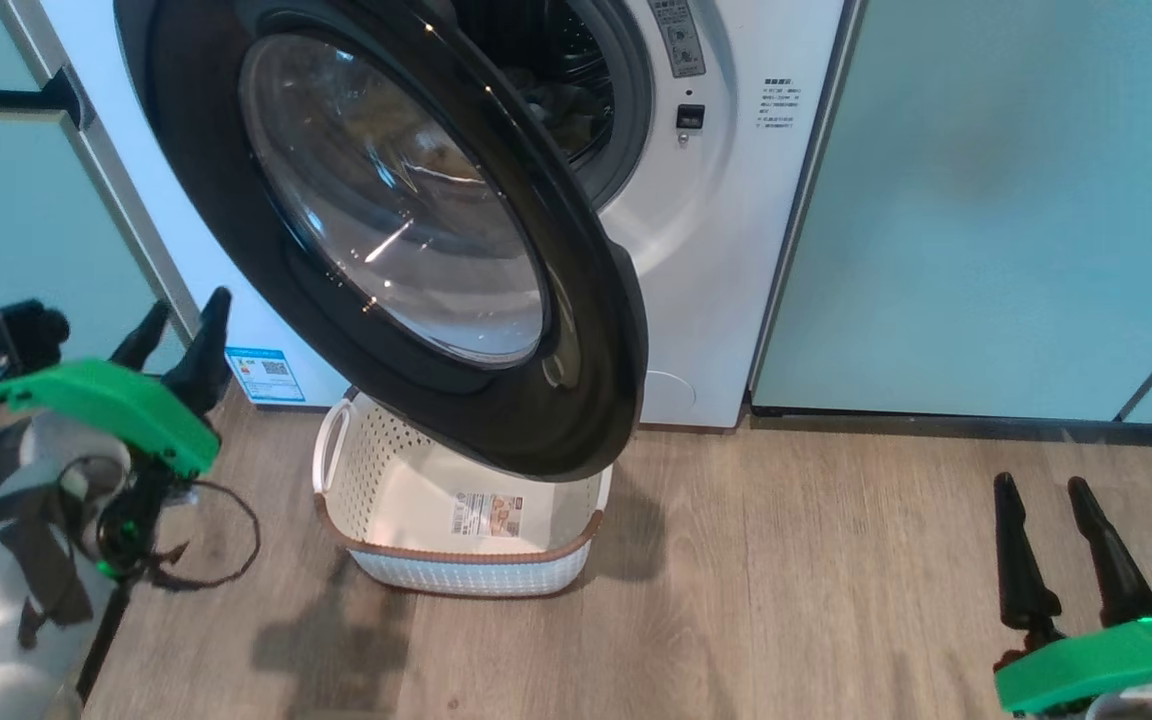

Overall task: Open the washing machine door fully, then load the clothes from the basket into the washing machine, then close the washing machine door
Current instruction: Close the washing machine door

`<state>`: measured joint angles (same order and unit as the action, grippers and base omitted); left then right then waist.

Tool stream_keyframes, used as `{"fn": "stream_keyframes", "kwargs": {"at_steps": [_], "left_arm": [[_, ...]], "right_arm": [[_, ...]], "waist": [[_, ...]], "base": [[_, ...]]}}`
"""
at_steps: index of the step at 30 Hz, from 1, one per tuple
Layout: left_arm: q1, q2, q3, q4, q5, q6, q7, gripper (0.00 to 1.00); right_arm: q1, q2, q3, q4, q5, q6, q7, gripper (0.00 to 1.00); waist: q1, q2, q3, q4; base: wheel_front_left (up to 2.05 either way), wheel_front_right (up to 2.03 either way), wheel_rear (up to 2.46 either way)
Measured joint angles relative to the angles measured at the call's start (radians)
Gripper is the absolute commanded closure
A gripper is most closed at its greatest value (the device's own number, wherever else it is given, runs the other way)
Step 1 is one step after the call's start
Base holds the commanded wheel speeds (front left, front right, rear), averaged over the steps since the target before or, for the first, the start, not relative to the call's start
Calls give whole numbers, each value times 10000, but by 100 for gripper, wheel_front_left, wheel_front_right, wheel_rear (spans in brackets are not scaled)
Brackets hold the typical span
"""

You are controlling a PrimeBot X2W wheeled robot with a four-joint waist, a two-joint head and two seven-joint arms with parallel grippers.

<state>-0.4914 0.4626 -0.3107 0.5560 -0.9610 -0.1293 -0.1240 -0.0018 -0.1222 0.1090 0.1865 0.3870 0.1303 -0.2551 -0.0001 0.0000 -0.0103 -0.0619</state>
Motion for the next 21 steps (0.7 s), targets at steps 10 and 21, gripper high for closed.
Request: {"fn": "stream_keyframes", "kwargs": {"at_steps": [10, 21], "left_arm": [[266, 215, -604, 462, 1112, 0, -1244, 0], [1582, -746, 1494, -874, 3438, -2, -1308, 0]], "right_arm": [[198, 13, -44, -8, 0, 0, 0, 0], [198, 56, -71, -17, 0, 0, 0, 0]], "waist": [[0, 0, 16, 53], [0, 0, 84, 82]], "base": [[0, 0, 0], [0, 0, 0]]}}
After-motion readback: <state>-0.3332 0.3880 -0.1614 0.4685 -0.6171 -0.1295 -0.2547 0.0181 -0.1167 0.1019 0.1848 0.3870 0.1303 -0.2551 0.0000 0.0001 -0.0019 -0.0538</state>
